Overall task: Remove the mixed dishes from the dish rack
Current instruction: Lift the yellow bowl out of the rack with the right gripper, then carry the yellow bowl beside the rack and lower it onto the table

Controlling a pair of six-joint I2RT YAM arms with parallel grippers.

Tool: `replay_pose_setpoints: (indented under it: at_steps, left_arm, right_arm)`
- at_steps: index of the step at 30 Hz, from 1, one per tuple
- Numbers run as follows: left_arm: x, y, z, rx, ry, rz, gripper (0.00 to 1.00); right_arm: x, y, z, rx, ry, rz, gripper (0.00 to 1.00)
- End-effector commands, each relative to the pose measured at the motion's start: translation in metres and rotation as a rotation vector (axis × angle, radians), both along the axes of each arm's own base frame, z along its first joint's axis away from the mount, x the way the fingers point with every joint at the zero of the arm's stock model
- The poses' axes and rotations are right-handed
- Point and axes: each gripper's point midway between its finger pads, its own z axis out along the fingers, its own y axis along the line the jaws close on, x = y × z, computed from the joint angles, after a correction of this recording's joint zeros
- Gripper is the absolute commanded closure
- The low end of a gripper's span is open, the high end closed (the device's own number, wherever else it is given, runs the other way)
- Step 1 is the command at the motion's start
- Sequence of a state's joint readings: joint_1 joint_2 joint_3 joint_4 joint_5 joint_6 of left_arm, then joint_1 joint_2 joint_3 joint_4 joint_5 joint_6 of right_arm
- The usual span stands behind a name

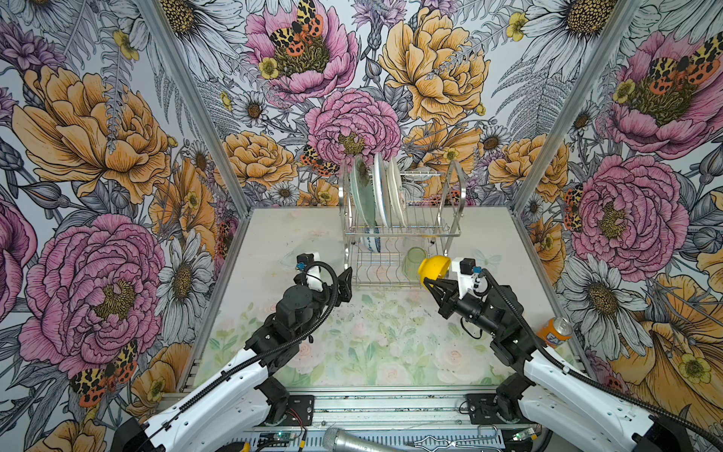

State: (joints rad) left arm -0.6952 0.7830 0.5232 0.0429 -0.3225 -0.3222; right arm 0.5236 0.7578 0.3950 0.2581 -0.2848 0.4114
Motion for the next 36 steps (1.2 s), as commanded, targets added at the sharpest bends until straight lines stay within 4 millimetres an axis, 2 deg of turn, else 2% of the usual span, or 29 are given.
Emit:
replay_pose_setpoints:
  at_steps: [1, 10, 13, 19, 24, 29, 36]
  left_arm:
    - [-0.001, -0.015, 0.02, -0.009, -0.054, -0.05, 0.01]
    - [-0.002, -0.028, 0.017, -0.009, -0.046, -0.082, 0.01]
    - [-0.003, -0.028, 0.016, -0.011, -0.044, -0.082, 0.01]
    - [-0.004, -0.023, 0.014, -0.012, -0.045, -0.064, 0.01]
    - [-0.006, -0.015, 0.012, -0.012, -0.048, -0.037, 0.01]
    - [-0.01, -0.005, 0.013, -0.001, -0.053, -0.013, 0.01]
    - [-0.011, 0.001, 0.014, 0.008, -0.063, 0.012, 0.01]
  right_arm:
    - [0.005, -0.024, 0.004, -0.008, 0.002, -0.13, 1.0]
    - [0.013, -0.078, -0.003, -0.069, 0.036, -0.396, 1.0]
    - [0.024, -0.094, -0.008, -0.125, 0.08, -0.486, 1.0]
    - [0.045, -0.108, -0.004, -0.243, 0.16, -0.582, 1.0]
    - [0.067, -0.137, -0.002, -0.273, 0.268, -0.691, 1.0]
    - [0.085, -0.16, -0.022, -0.299, 0.427, -0.714, 1.0]
    - [0.099, -0.172, -0.066, -0.371, 0.642, -0.659, 1.0]
